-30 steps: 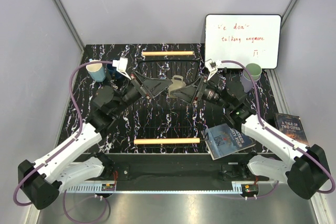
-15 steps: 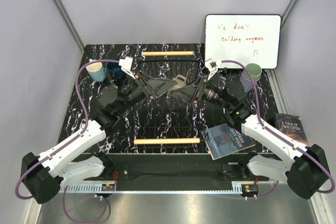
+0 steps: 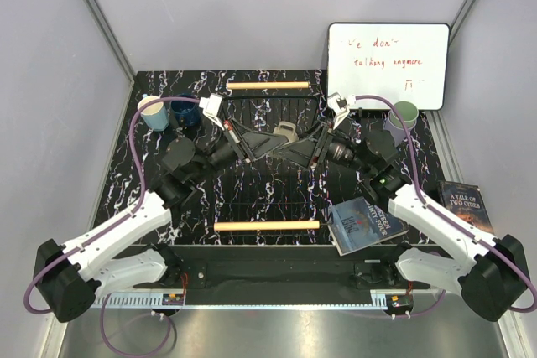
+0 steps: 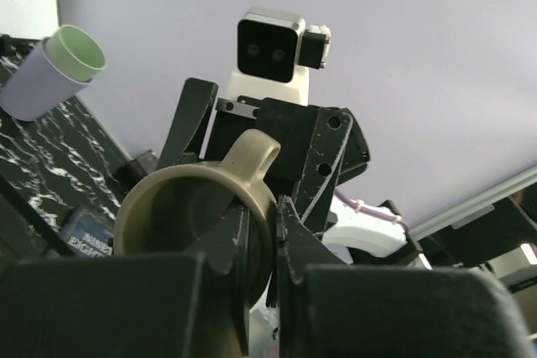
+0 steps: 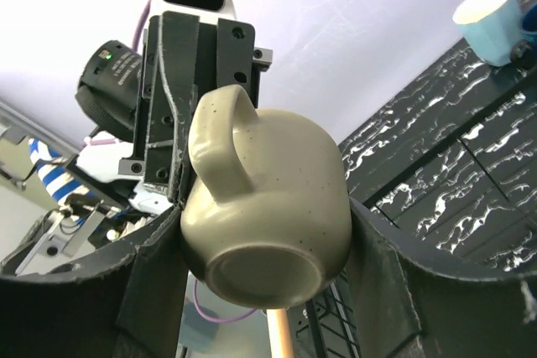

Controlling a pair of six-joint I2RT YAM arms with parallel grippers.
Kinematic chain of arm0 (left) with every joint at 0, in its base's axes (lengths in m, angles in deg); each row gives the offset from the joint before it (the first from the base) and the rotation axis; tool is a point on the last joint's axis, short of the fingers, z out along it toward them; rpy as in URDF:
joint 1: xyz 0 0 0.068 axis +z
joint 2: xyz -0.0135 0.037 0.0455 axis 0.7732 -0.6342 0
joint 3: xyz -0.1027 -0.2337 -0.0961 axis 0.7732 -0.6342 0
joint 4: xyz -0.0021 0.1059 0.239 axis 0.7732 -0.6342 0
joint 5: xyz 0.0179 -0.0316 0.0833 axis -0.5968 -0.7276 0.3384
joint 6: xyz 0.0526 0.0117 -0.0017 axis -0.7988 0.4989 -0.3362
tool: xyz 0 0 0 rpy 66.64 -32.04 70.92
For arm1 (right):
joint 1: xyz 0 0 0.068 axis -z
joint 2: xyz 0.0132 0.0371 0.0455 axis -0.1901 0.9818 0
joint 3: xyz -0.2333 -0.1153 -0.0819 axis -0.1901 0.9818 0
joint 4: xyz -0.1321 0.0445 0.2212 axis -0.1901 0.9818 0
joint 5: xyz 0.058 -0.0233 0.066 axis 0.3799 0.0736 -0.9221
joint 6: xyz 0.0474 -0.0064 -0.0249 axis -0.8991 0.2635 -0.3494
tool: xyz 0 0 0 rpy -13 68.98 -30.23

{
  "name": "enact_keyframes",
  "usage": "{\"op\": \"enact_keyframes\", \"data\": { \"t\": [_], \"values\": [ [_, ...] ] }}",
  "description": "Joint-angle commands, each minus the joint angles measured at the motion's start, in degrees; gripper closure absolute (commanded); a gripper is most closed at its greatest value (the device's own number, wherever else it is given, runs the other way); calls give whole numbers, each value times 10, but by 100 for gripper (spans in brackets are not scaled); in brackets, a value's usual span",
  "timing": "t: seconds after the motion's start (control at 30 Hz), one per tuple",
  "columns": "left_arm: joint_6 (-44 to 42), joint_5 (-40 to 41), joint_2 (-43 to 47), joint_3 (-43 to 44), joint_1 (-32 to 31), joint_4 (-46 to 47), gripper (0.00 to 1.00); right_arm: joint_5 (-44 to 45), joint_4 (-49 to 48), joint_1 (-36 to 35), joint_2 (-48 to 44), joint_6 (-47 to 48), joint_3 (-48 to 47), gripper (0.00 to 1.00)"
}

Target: Unload the cups from the dish rack

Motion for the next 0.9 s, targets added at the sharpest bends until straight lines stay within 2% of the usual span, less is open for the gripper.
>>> {"op": "enact_keyframes", "data": {
  "t": [0.0,0.2,0.3,0.4,0.43,0.57,0.7,0.87],
  "values": [
    [-17,-12,10,13,-9,17,100,15,-29,2,-5,4,-16,100],
    [-23,-5,3,20,-10,13,100,17,-15,1,-22,6,-1,100],
    [-47,23,6,35,-9,-31,100,17,3,1,-31,8,5,100],
    [-98,47,3,75,-9,-105,100,20,38,1,-46,17,12,79],
    [-109,53,-1,85,-9,-126,100,24,45,1,-50,20,13,61],
    [-139,63,-14,113,-9,-178,100,31,83,1,-67,37,14,38],
    [-146,74,-23,119,-9,-185,100,36,120,1,-80,49,12,30],
    [-147,89,-21,115,-9,-185,100,32,156,1,-87,72,6,28]
  ]
}}
